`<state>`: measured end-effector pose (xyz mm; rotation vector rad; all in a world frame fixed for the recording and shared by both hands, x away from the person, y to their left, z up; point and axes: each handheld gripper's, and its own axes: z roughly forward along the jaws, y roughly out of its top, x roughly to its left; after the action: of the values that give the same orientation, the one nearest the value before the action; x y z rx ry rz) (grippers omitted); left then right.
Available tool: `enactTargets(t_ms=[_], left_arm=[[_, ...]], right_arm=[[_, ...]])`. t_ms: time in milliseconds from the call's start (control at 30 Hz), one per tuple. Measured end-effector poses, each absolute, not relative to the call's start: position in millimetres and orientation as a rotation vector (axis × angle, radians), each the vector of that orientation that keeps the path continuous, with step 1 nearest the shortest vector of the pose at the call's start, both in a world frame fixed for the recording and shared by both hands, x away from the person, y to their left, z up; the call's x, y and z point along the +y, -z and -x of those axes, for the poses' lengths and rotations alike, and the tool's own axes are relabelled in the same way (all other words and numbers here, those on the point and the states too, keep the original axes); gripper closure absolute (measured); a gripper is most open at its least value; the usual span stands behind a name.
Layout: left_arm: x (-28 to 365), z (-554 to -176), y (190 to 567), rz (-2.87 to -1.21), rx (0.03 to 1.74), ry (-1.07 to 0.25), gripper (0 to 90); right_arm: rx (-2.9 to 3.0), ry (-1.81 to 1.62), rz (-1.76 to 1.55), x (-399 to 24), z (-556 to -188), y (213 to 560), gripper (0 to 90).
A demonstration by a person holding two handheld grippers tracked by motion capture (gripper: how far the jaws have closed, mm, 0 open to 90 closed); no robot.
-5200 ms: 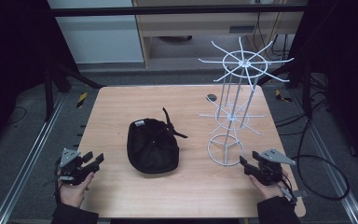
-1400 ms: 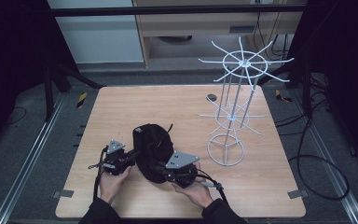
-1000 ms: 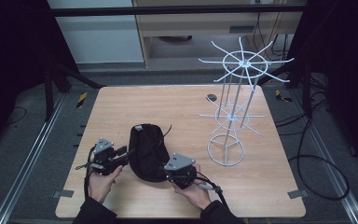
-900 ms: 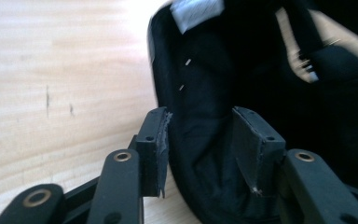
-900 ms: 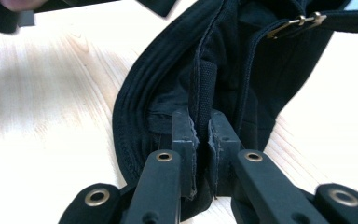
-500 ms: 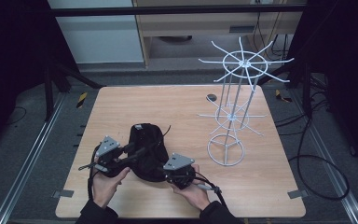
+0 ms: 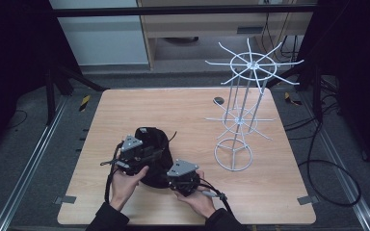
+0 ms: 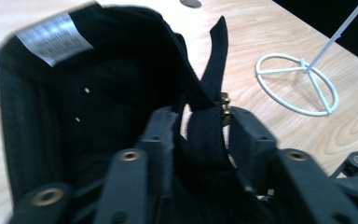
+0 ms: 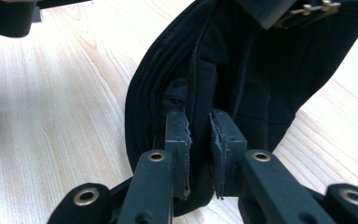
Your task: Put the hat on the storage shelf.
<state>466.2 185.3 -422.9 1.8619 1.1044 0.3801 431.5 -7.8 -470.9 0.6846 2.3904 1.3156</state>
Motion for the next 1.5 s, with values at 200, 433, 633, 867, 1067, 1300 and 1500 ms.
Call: enactTargets(t_ms=[200, 433, 633, 867, 1067, 1300, 1500], left_arm=[[190, -465, 422, -1.865, 1.107, -0.371, 80.9], [203, -460, 414, -1.8, 1.067, -0.347, 84.6], [204, -452, 401, -1.756, 1.0, -0.308, 85.2], [196, -436, 382, -1.727, 0.878, -0.289, 85.4], [191, -427, 371, -1.719, 0.82, -0.292, 85.4], [191, -426, 370, -1.716, 0.801, -0.28, 85.5], [192, -426, 370, -1.726, 0.795, -0.287, 85.4]], right_arm=[[2.397, -1.36, -0.684, -13, -430, 467, 65.1], [2.294, -1.446, -0.752, -48, -431, 447, 52.4], [2.212, -1.465, -0.843, -73, -439, 439, 51.2], [2.23, -1.461, -0.872, -70, -447, 451, 45.8], [2.244, -1.488, -0.862, -63, -450, 458, 41.9], [2.268, -1.537, -0.903, -64, -455, 462, 51.0], [2.297, -1.552, -0.899, -60, -459, 466, 88.1]])
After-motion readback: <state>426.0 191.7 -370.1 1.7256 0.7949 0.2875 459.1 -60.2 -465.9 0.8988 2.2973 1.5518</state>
